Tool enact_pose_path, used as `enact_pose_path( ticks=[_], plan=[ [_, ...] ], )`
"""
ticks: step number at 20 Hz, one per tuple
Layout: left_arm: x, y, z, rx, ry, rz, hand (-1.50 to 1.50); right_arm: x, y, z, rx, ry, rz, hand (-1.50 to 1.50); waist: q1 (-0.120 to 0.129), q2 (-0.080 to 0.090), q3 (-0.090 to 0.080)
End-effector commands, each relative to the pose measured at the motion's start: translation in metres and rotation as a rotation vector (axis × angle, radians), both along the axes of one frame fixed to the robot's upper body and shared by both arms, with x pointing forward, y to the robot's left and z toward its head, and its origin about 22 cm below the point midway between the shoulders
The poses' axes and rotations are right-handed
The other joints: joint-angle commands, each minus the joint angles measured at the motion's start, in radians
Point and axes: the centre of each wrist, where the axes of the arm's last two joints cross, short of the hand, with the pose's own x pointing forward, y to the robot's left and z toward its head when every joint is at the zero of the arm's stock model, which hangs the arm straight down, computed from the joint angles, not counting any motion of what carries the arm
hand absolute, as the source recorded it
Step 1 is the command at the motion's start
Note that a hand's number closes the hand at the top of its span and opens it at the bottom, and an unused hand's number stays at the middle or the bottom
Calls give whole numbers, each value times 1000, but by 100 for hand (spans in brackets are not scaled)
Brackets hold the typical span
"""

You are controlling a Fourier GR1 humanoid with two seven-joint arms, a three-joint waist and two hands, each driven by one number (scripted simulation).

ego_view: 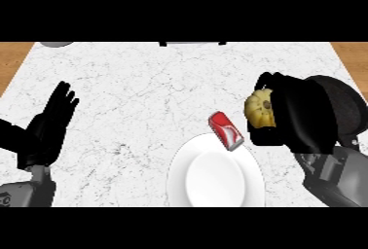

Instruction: Pick the squash from the plate and place it in the pan

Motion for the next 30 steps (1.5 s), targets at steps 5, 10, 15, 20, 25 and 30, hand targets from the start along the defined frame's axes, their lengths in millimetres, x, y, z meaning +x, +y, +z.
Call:
enact_pose_path(
  ticks=[5,10,15,20,25,30],
  plan=[
    [8,-16,11,-14,-19,-9,0,5,-75,21,85,-87,-144,150,20,8,1],
    [0,-20,7,-15,-14,-41,0,32,-129,10,149,-116,-216,150,32,10,1],
    [15,-30,8,7,-16,-37,0,31,-181,-14,181,-164,-247,150,25,11,1],
    [9,-12,1,10,-17,-10,0,44,-261,-19,238,-169,-272,150,38,15,1],
    [28,-12,27,-14,-10,-64,0,55,-291,-51,252,-132,-194,150,45,17,2],
    [13,-12,12,-7,-39,-58,0,65,-293,-106,248,-65,-170,150,66,20,3]
  ],
)
